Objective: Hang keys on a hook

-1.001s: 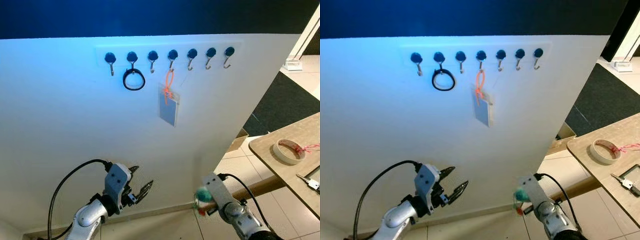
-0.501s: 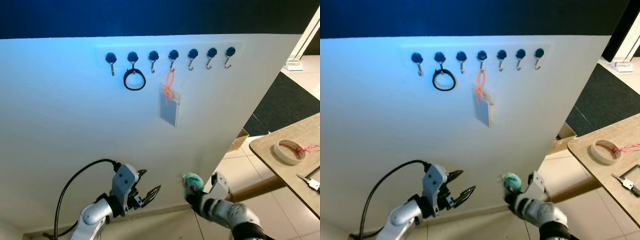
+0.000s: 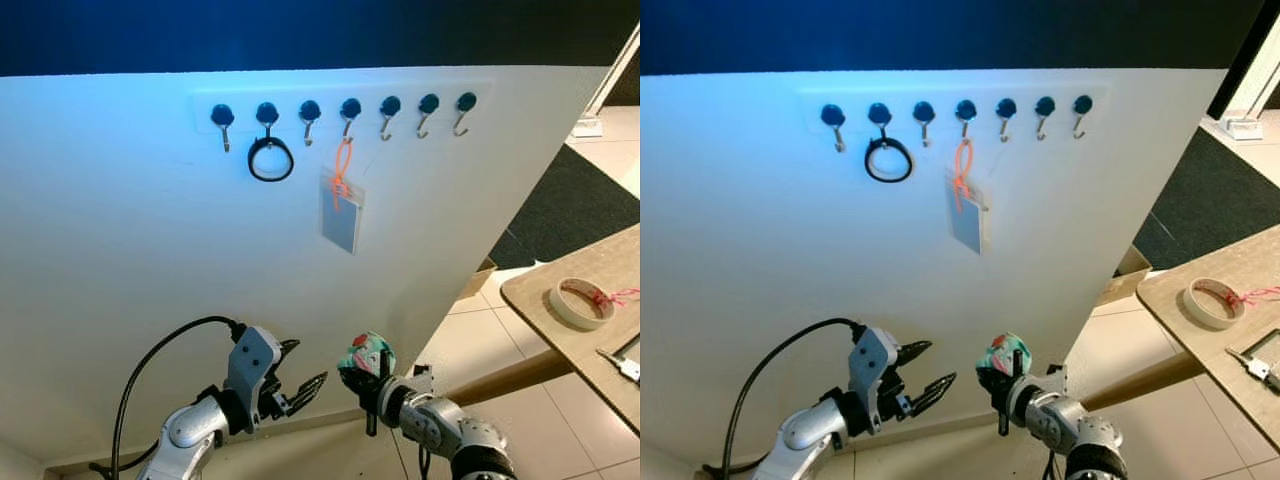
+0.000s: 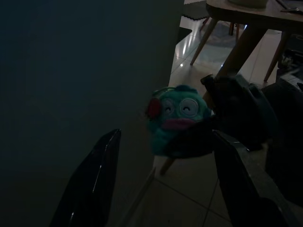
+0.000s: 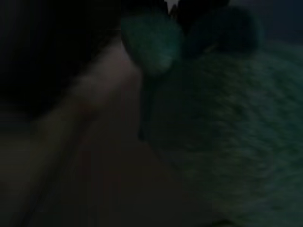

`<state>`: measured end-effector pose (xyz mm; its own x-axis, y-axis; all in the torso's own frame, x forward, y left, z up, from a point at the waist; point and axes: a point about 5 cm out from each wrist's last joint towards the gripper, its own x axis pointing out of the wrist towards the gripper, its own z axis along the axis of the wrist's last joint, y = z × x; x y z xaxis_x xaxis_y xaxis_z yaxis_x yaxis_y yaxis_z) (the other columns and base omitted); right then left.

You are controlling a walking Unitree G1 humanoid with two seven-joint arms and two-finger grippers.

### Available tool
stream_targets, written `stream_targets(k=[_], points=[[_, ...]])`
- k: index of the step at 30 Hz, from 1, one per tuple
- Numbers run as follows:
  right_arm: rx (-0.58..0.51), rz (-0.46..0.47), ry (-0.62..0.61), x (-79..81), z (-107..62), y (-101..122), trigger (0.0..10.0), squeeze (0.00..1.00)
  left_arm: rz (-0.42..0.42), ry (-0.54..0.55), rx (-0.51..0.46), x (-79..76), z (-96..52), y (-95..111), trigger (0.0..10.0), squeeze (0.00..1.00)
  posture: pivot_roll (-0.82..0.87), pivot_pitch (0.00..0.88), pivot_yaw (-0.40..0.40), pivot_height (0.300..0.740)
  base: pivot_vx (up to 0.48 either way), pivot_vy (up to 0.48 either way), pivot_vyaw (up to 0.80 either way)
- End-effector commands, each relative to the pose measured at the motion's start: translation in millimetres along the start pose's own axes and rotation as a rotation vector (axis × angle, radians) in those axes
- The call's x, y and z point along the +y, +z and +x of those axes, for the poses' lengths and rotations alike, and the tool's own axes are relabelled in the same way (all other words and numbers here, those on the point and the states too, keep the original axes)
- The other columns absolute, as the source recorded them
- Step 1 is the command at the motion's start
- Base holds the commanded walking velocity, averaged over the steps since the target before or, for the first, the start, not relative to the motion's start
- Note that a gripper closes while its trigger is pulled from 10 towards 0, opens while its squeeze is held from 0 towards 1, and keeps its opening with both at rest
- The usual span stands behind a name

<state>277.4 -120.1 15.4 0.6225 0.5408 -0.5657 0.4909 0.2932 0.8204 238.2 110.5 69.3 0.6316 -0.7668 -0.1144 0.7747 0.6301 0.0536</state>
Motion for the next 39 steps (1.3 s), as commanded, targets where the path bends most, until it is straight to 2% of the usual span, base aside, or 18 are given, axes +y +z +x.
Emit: stream_targets(k=[1,3,5,6,7,10,12,15,16,19,20,22,24,25,26,30,34,39], points=[[-0.023,-0.083,-0.047,-4.7,-1.9,2.1,10.0,0.0,0.003,-0.009,0.011,-3.6,0.2,-1.1,10.0,0.0,0.03,0.088,-0.052,0.74,0.0,0.0,0.0],[-0.07,-0.246,-0.08,0.5,-2.3,5.4,10.0,0.0,0.005,-0.01,0.011,-4.0,-0.3,-1.2,10.0,0.0,0.04,0.086,-0.051,0.74,0.0,0.0,0.0],[-0.07,-0.246,-0.08,0.5,-2.3,5.4,10.0,0.0,0.005,-0.01,0.011,-4.0,-0.3,-1.2,10.0,0.0,0.04,0.086,-0.051,0.74,0.0,0.0,0.0],[-0.117,-0.358,-0.075,10.1,-2.8,8.4,10.0,0.0,0.004,-0.011,0.01,-4.4,-0.8,-1.0,10.0,0.0,0.04,0.087,-0.051,0.74,0.0,0.0,0.0],[-0.157,-0.418,-0.037,24.2,-3.2,10.0,10.0,0.0,0.005,-0.014,0.009,-4.6,-1.2,-0.7,10.0,0.0,0.04,0.085,-0.05,0.74,0.0,0.0,0.0],[-0.238,-0.53,0.095,67.2,-7.7,11.1,10.0,0.0,0.009,-0.022,0.009,-4.7,-2.2,-0.2,10.0,0.0,0.04,0.083,-0.047,0.74,0.0,0.0,0.0],[-0.238,-0.53,0.095,67.2,-7.7,11.1,10.0,0.0,0.009,-0.022,0.009,-4.7,-2.2,-0.2,10.0,0.0,0.04,0.083,-0.047,0.74,0.0,0.0,0.0],[-0.291,-0.61,0.175,94.1,-13.4,8.7,10.0,0.0,0.014,-0.029,0.012,-4.8,-2.8,-0.1,10.0,0.0,0.04,0.078,-0.047,0.74,0.0,0.0,0.0],[-0.291,-0.61,0.175,94.1,-13.4,8.7,10.0,0.0,0.014,-0.029,0.012,-4.8,-2.8,-0.1,10.0,0.0,0.04,0.078,-0.047,0.74,0.0,0.0,0.0],[-0.328,-0.68,0.247,115.1,-19.6,4.0,10.0,0.0,0.019,-0.036,0.017,-5.2,-3.8,-0.2,10.0,0.0,0.05,0.077,-0.045,0.74,0.0,0.0,0.0],[-0.328,-0.68,0.247,115.1,-19.6,4.0,10.0,0.0,0.019,-0.036,0.017,-5.2,-3.8,-0.2,10.0,0.0,0.05,0.077,-0.045,0.74,0.0,0.0,0.0],[-0.378,-0.745,0.31,134.2,-27.0,-1.5,10.0,0.0,0.02,-0.042,0.021,-5.9,-4.9,-0.4,10.0,0.0,0.05,0.078,-0.042,0.74,0.0,0.0,0.0],[-0.378,-0.745,0.31,134.2,-27.0,-1.5,10.0,0.0,0.02,-0.042,0.021,-5.9,-4.9,-0.4,10.0,0.0,0.05,0.078,-0.042,0.74,0.0,0.0,0.0],[-0.454,-0.796,0.374,154.8,-36.6,-5.7,10.0,0.0,0.022,-0.049,0.026,-6.9,-5.7,-0.9,10.0,0.0,0.05,0.08,-0.042,0.74,0.0,0.0,0.0],[-0.478,-0.807,0.394,160.6,-39.8,-6.9,10.0,0.0,0.023,-0.052,0.027,-7.2,-5.9,-1.3,10.0,0.0,0.05,0.08,-0.042,0.74,0.0,0.0,0.0],[-0.568,-0.841,0.448,165.9,-47.1,-8.9,10.0,0.0,0.023,-0.055,0.026,-7.9,-6.1,-1.3,10.0,0.0,0.05,0.084,-0.041,0.74,0.0,0.0,0.0],[-0.646,-0.88,0.458,148.6,-51.4,-13.3,10.0,0.0,0.03,-0.038,-0.024,-7.9,-6.1,4.6,10.0,0.0,0.05,0.086,-0.042,0.74,0.0,0.0,0.0],[-0.755,-0.921,0.475,143.5,-62.3,-13.0,10.0,0.0,0.053,-0.012,-0.089,-4.7,-5.8,15.7,10.0,0.0,0.05,0.09,-0.037,0.74,0.0,0.0,0.0]])
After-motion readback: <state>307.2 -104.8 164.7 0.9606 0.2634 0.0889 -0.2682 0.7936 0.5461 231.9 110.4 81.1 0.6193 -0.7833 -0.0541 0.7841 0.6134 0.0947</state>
